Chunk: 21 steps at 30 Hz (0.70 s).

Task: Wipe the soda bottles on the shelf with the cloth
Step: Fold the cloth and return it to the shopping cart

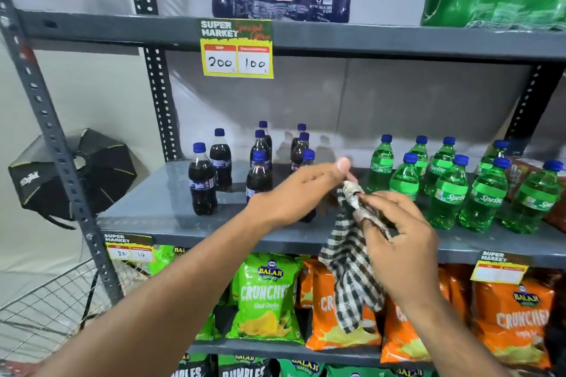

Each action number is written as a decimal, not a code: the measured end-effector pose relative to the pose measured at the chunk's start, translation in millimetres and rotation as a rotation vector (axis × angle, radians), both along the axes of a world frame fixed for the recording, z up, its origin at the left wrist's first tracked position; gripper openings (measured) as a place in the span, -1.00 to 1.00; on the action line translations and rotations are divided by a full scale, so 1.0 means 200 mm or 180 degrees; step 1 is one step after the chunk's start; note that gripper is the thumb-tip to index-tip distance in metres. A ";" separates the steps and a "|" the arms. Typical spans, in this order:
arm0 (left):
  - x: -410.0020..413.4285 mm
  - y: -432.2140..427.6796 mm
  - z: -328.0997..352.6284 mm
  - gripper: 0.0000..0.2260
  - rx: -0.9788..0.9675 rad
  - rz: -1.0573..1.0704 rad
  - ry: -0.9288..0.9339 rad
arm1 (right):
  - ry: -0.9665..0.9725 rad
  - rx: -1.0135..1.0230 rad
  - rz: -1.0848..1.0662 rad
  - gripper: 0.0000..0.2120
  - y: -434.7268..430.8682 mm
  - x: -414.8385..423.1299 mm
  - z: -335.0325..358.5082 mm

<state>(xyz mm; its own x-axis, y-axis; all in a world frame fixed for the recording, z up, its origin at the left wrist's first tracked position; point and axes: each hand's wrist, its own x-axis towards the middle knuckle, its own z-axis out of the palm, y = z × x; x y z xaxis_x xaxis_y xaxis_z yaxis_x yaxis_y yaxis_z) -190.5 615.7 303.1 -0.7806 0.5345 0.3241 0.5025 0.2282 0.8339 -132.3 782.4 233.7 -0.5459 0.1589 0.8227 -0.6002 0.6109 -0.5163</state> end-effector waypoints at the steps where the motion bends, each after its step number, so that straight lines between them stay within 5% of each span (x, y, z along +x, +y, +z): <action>1: 0.03 -0.03 -0.02 -0.62 -0.0031 -0.0092 -0.0162 | 0.0004 -0.0074 0.0064 -0.61 -0.03 0.00 -0.01; 3: 0.08 -0.10 -0.08 -0.70 0.0098 -0.0219 -0.0387 | -0.0044 -0.0137 0.0204 -0.64 -0.10 0.00 -0.03; 7: 0.14 -0.32 -0.22 -0.46 0.0308 -0.0081 -0.0703 | -0.0396 -0.0372 0.0813 -0.60 -0.27 0.00 -0.09; 11: 0.19 -0.61 -0.34 -0.43 0.0386 0.0201 -0.0868 | -0.1175 -0.0486 0.1348 -0.77 -0.47 -0.01 -0.14; 17: 0.34 -1.14 -0.42 -0.56 0.0424 0.0836 -0.1131 | -0.2337 -0.0577 0.2158 -0.58 -0.86 -0.12 -0.24; 21: 0.49 -1.48 -0.52 -0.68 0.0285 0.1313 -0.1273 | -0.2652 -0.0187 0.2544 -0.68 -1.18 -0.19 -0.33</action>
<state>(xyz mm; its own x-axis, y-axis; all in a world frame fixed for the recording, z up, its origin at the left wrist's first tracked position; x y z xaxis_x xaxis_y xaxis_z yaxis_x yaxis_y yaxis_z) -92.5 319.3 198.5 -0.9895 0.1442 -0.0090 0.0289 0.2581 0.9657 -169.9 545.5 167.2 -0.8778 -0.4504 0.1630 -0.2646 0.1723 -0.9488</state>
